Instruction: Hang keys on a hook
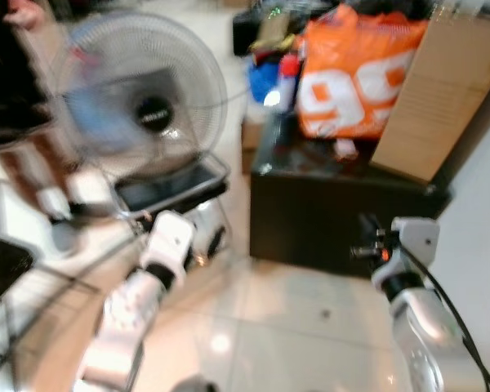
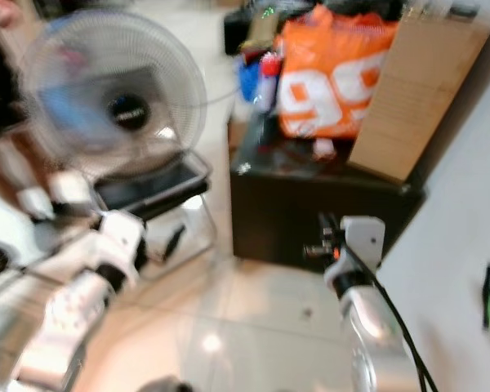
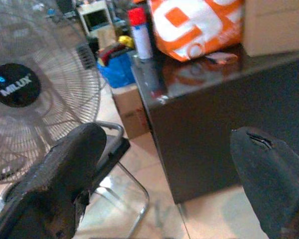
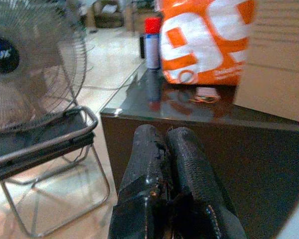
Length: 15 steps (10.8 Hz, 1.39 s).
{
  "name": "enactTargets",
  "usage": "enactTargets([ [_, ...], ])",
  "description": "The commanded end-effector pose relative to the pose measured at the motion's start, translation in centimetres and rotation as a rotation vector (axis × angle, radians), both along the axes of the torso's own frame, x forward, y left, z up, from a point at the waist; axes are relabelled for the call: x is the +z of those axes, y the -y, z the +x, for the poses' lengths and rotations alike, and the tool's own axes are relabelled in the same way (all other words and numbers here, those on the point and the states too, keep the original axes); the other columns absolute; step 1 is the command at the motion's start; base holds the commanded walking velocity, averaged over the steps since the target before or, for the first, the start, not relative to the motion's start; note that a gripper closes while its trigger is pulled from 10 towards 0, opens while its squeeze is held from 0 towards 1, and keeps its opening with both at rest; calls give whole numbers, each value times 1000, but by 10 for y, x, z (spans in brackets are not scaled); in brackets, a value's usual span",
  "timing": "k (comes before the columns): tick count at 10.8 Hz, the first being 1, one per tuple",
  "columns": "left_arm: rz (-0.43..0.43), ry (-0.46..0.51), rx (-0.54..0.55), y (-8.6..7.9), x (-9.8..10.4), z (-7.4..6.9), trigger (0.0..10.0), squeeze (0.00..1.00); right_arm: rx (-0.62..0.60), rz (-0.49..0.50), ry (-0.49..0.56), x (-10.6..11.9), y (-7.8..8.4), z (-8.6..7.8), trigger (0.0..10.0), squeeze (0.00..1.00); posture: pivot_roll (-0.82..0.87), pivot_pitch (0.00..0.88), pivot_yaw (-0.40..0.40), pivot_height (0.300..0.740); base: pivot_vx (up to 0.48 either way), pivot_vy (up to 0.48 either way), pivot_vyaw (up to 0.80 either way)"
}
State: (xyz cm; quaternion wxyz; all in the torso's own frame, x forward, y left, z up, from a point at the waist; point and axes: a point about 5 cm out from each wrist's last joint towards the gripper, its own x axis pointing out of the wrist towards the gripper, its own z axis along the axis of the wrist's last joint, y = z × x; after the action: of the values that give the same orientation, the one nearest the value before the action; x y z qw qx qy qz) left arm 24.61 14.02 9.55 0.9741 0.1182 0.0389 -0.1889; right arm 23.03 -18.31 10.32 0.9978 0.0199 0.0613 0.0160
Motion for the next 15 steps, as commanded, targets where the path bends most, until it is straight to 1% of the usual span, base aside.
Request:
enactTargets([
  [1,12,17,4,0,4,5,10000,0,9,-16,-24,-2,0,-2,10000,0,-88,0,9,740,0,0,0],
  [2,11,19,15,0,4,5,10000,0,21,-25,-49,-6,-3,-4,10000,0,-89,0,8,740,0,0,0],
  [4,2,21,15,1,4,5,10000,0,23,-24,-49,-6,-4,-4,10000,0,-86,0,5,740,0,0,0],
  [8,-24,33,23,1,9,8,10000,0,45,-18,-50,-3,-6,1,10000,0,-78,0,-3,740,291,0,0],
  [14,-24,30,26,-3,12,8,10000,0,46,-9,-76,-8,-10,-3,10000,0,-70,0,6,740,306,0,0],
  [15,-28,26,36,-6,12,8,10000,0,47,18,-71,-7,-11,-3,10000,1000,-70,0,10,740,319,0,0],
])
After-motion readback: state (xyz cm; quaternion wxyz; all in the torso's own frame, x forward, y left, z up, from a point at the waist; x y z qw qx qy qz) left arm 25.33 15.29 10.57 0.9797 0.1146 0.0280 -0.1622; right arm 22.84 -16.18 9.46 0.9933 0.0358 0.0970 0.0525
